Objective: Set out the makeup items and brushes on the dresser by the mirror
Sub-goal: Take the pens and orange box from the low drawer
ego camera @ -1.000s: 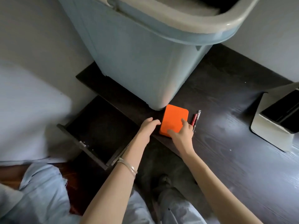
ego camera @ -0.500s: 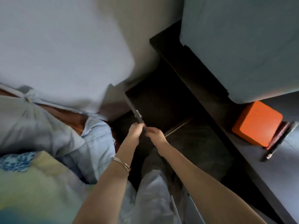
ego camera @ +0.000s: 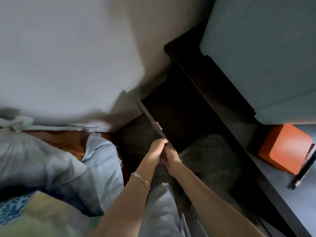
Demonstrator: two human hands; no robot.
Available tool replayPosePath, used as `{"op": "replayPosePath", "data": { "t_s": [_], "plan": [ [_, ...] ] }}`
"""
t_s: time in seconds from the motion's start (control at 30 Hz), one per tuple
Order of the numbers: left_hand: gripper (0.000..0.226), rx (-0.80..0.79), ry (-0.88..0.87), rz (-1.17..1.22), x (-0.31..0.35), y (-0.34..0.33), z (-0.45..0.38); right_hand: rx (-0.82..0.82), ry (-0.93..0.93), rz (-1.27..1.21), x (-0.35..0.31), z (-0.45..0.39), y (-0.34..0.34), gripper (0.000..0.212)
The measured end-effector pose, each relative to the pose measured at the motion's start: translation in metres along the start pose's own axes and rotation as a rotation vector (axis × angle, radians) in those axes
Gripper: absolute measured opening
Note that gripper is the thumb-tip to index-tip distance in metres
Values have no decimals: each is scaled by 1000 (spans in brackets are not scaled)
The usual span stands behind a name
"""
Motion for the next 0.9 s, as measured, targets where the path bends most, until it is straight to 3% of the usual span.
{"op": "replayPosePath", "data": {
  "t_s": [0.1,0.3,0.43,0.5,0.73,0.9],
  "plan": [
    [39,-61,-41,-67,28,-11,2,21,49,-51,-24,-10,14,26],
    [48,-61,-350,-109,73,-26,6,138,145,-156,-84,-38,42,19],
    [52,-64,-455,-126,94,-25,3,152,235,-184,-110,-33,50,65],
    [52,-73,-467,-134,97,-25,1,119,299,-176,-115,-26,53,71],
    [48,-100,-453,-168,79,-42,10,90,344,-190,-105,-3,82,64],
    [33,-159,-463,-219,55,-71,31,63,366,-228,-83,28,115,51]
  ]
}}
Point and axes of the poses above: each hand's wrist, its own z-axis away from the middle knuckle, its own y-axis out of the back of the hand, x = y × z, the point moved 1 cm from there along -z, towards the middle knuckle, and after that the axes turned 15 degrees about -z, right-handed, at the moved point
